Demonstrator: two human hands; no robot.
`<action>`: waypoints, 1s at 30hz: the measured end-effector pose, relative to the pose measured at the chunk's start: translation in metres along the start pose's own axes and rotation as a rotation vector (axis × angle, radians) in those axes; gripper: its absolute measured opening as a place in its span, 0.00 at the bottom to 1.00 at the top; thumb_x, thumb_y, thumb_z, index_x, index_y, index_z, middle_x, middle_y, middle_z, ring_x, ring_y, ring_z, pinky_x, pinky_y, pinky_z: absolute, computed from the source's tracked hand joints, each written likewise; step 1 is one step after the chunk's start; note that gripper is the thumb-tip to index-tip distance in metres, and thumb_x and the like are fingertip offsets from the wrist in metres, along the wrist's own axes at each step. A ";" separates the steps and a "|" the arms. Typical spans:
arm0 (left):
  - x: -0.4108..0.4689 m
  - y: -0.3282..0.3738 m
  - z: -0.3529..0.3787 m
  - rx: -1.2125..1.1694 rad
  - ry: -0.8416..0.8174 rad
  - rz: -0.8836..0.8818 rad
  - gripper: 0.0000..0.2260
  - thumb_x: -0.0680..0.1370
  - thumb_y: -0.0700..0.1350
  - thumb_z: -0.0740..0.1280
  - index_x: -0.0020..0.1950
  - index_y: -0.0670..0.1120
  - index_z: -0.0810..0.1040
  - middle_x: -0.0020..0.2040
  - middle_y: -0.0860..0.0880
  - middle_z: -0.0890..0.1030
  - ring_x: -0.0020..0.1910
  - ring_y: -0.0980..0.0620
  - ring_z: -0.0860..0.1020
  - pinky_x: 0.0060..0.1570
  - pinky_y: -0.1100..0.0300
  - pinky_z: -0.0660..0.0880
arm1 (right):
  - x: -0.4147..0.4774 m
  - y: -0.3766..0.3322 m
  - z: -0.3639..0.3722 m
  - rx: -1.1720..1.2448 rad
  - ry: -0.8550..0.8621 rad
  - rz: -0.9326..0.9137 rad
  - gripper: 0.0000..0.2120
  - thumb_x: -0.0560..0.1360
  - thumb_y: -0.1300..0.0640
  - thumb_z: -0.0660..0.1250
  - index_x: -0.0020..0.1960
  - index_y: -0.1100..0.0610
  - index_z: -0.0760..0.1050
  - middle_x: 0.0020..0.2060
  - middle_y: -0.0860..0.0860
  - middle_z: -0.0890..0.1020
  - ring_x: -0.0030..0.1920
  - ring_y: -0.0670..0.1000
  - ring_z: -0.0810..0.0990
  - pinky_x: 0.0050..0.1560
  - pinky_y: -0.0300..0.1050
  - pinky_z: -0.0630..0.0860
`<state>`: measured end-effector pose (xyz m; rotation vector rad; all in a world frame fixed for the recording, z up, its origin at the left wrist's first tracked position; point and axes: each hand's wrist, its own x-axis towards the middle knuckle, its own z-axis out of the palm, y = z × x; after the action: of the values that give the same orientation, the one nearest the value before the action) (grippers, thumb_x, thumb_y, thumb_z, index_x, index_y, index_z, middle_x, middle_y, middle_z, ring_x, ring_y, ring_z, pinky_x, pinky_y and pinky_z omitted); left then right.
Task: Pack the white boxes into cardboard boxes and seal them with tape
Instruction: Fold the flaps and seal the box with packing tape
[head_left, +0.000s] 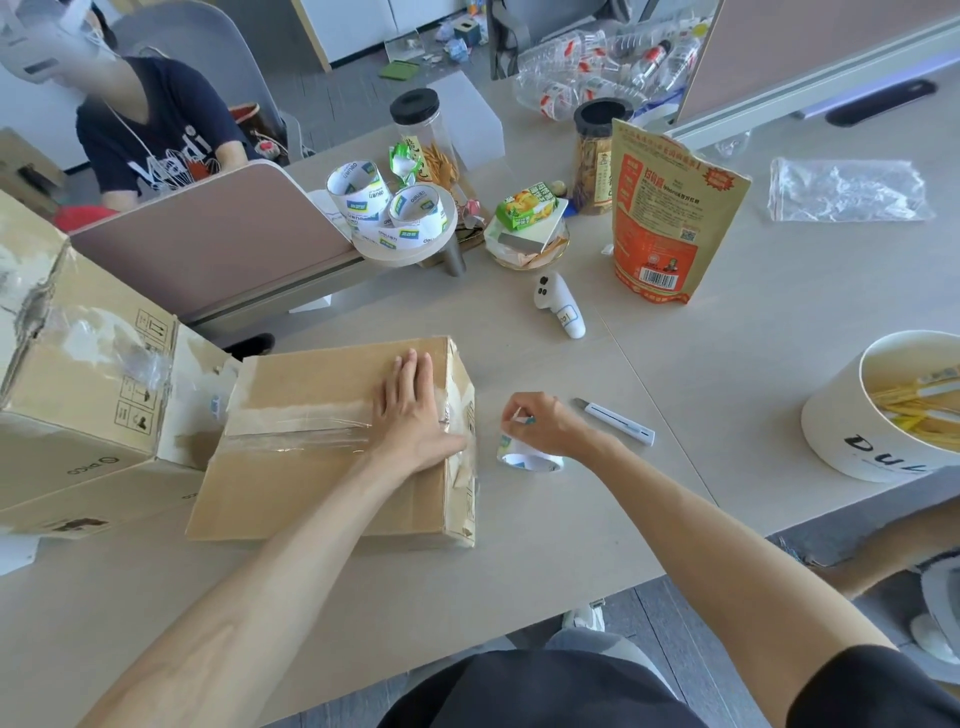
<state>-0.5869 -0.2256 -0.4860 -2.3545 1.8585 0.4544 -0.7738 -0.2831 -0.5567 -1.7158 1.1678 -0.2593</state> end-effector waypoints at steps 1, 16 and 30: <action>0.000 0.004 -0.001 0.020 -0.024 -0.027 0.53 0.67 0.52 0.71 0.78 0.44 0.36 0.79 0.47 0.35 0.77 0.47 0.35 0.76 0.47 0.39 | -0.003 0.000 -0.006 0.012 0.033 0.012 0.05 0.75 0.55 0.68 0.41 0.48 0.76 0.39 0.46 0.79 0.38 0.44 0.75 0.40 0.37 0.70; -0.002 0.006 -0.005 -0.047 0.090 -0.023 0.40 0.77 0.58 0.64 0.79 0.43 0.47 0.80 0.45 0.47 0.78 0.45 0.46 0.75 0.47 0.49 | -0.030 -0.051 -0.070 0.091 0.282 0.016 0.05 0.76 0.54 0.66 0.47 0.54 0.79 0.35 0.41 0.80 0.36 0.41 0.75 0.34 0.29 0.66; -0.024 -0.068 -0.117 -0.943 0.126 -0.002 0.12 0.74 0.53 0.73 0.53 0.48 0.81 0.48 0.56 0.82 0.48 0.59 0.79 0.41 0.73 0.72 | 0.014 -0.202 -0.017 0.065 0.236 -0.273 0.03 0.76 0.56 0.68 0.46 0.54 0.80 0.36 0.42 0.80 0.35 0.36 0.75 0.38 0.26 0.69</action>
<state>-0.5064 -0.2176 -0.3741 -2.9506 1.9532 1.4842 -0.6609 -0.2989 -0.3890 -1.8213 1.0756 -0.6752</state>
